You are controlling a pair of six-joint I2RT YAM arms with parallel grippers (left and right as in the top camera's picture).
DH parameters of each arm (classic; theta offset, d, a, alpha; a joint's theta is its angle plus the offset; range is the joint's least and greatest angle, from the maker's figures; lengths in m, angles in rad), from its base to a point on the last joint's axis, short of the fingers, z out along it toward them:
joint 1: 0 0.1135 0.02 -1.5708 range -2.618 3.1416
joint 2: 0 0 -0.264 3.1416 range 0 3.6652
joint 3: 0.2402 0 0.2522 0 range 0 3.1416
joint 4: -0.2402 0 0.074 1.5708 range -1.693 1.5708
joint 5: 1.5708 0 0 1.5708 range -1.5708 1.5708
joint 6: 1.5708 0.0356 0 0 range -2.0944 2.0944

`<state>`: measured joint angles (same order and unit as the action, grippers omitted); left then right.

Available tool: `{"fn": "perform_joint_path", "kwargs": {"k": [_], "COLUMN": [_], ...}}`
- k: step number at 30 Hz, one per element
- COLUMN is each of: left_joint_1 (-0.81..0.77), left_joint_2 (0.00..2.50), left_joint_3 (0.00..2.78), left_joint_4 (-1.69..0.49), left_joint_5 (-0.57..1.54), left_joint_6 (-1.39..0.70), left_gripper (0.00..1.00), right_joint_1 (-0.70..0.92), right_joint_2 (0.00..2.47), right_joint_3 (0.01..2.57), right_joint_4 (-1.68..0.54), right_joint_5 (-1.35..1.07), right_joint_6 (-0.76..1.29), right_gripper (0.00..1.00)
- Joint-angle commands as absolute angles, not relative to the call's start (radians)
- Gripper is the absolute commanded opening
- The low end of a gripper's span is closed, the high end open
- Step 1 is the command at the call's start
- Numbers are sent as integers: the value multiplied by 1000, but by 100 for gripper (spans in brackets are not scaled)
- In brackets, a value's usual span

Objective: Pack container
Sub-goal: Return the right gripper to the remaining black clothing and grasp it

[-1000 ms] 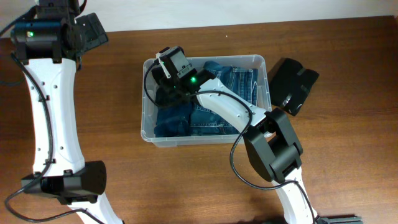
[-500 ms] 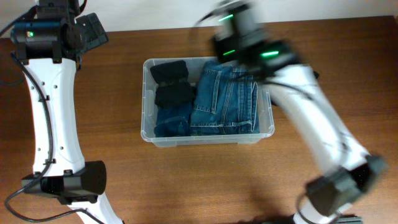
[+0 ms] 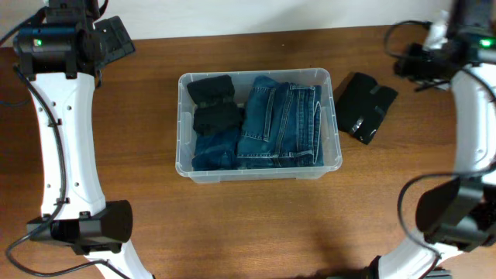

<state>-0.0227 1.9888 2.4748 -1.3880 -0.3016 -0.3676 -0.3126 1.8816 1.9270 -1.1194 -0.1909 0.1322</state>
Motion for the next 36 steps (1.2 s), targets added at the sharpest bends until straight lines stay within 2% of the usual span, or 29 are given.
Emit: {"fn": "perform_joint_path", "kwargs": {"k": [1,4,8,24,36], "left_joint_1": [-17,-17,-17,-17,-17], "left_joint_2": [1994,1994,1994,1994,1994], "left_joint_3": [2468,2468,2468,2468,2468], "left_joint_4": [-1385,-1385,-1385,-1385,-1385], "left_joint_5": [-302,-302,-302,-302,-302], "left_joint_6": [-381,-380,-380,-380,-380], "left_gripper": [99,99,99,99,99], "right_joint_1": [-398,-436,-447,-418,-377], "right_joint_2": [1946,2004,2082,2296,2299], "right_joint_3": [1921,1921,1918,1906,1741], "right_joint_4": [-1132,-1158,-1199,-1194,-1036], "right_joint_5": [-421,-449,-449,-461,-461], "right_joint_6": [136,136,119,82,60], "right_gripper": [59,62,70,70,70]}}
